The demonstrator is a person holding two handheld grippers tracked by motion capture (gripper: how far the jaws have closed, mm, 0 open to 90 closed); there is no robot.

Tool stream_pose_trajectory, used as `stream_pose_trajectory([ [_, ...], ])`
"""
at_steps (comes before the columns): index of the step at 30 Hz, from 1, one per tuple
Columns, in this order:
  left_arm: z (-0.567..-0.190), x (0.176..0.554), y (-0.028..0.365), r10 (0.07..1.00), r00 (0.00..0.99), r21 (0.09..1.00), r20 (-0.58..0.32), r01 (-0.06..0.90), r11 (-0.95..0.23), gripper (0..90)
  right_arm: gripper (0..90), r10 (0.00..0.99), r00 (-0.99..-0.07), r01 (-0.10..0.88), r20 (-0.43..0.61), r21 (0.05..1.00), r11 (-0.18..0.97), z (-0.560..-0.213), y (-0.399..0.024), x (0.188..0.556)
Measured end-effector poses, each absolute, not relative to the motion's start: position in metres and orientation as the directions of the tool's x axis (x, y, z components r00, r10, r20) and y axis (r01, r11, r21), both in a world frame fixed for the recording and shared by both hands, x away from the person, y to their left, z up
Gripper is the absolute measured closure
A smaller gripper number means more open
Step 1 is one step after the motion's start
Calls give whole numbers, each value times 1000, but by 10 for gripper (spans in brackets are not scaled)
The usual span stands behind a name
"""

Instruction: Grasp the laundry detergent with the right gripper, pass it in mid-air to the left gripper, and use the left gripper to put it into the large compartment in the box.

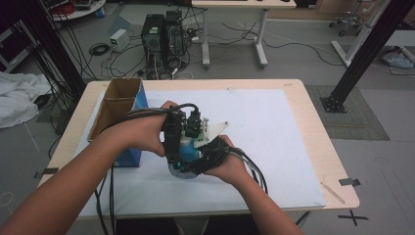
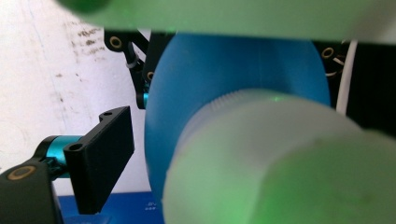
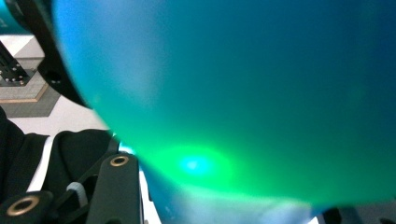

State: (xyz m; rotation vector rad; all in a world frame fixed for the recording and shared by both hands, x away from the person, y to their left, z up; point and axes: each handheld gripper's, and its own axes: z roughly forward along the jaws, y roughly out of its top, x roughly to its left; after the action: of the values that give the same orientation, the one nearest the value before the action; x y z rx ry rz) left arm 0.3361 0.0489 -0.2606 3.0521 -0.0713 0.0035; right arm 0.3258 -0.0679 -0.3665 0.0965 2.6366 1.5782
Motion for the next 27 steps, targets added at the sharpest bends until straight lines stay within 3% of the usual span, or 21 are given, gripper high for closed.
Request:
stream_pose_trajectory([
  [13, -263, 336, 47, -60, 998, 76, 23, -61, -995, 195, 465, 98, -995, 32, -16, 879, 475, -366, -68, 326],
  [14, -267, 332, 48, 4, 1000, 132, 29, 0, -991, 200, 465, 98, -995, 28, -21, 879, 475, -366, -67, 326],
  [15, -267, 332, 48, 5, 1000, 132, 31, 1, -991, 223, 465, 96, -995, 28, -20, 880, 474, -366, -67, 326],
  [16, -262, 336, 48, -68, 997, 70, 20, -69, -995, 223, 465, 96, -995, 28, -20, 880, 474, -366, -67, 326],
  [17, -263, 336, 48, -67, 998, 72, 21, -68, -995, 233, 465, 119, -992, 87, 34, 874, 478, -364, -67, 321],
  [27, -263, 335, 50, -70, 998, 73, -5, -69, -995, 328, 466, 96, -995, 30, -19, 879, 476, -366, -66, 326],
])
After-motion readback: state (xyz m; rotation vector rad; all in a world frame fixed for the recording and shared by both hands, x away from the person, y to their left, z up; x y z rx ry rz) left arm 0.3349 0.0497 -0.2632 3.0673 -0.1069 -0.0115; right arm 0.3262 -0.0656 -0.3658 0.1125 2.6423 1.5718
